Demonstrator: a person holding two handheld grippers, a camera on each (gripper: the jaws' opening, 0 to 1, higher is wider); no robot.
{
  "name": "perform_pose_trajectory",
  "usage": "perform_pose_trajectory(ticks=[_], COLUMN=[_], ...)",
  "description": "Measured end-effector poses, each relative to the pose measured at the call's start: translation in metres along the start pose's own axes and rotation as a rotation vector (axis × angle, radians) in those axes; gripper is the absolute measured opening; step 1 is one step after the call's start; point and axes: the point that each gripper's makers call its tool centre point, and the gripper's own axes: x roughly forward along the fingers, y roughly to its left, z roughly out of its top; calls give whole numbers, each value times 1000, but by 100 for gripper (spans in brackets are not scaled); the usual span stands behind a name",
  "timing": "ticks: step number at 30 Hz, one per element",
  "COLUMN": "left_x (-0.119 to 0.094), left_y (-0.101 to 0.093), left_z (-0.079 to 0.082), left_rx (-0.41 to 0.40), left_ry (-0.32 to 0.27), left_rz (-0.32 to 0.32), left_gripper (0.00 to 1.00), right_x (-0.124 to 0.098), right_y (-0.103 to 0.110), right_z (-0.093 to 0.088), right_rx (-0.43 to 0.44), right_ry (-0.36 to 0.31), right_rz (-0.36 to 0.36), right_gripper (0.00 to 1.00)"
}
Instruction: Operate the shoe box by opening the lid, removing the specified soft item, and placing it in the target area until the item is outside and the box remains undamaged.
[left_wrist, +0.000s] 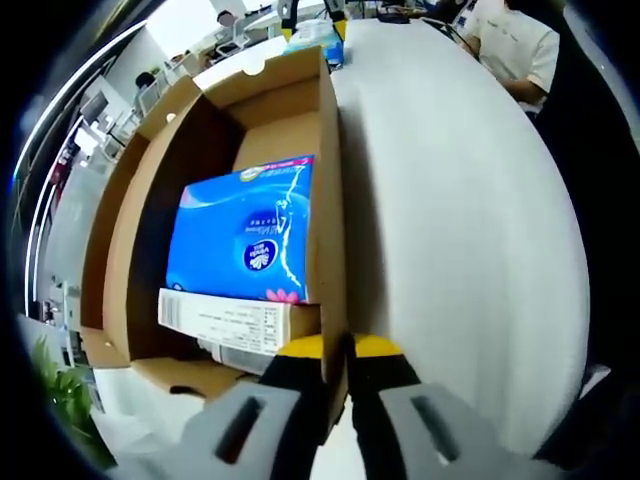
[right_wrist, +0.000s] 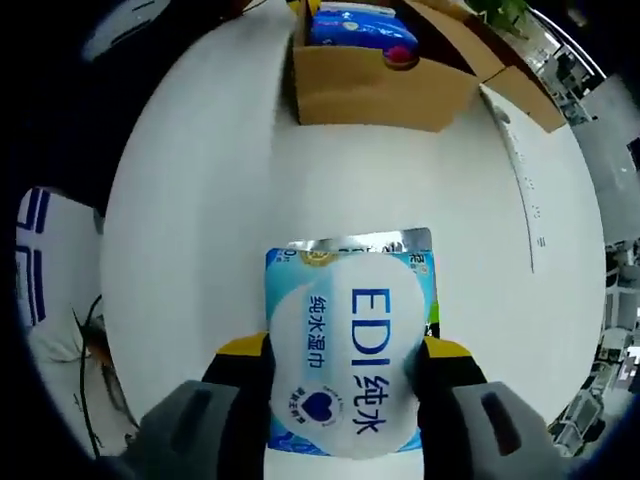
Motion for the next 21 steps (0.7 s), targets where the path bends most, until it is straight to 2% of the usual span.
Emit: perform_pose_trajectory(ticks=[4,14,21], left_x=[0,1,1], left_y=[0,1,2], left_z=[1,2,2], left_rx=[0,0,0], left_ry=[-1,-2,-1], left_rz=[0,-1,0], left_gripper=[6,6,6], right_x=[-2,-1,2], right_y=[-3,-12,-15], right_z=[1,4,5], right_rx=[-16,-75,-49], right_ry=[-7,22,46], right_rz=[-8,-26,-32], right_gripper=[55,53,54])
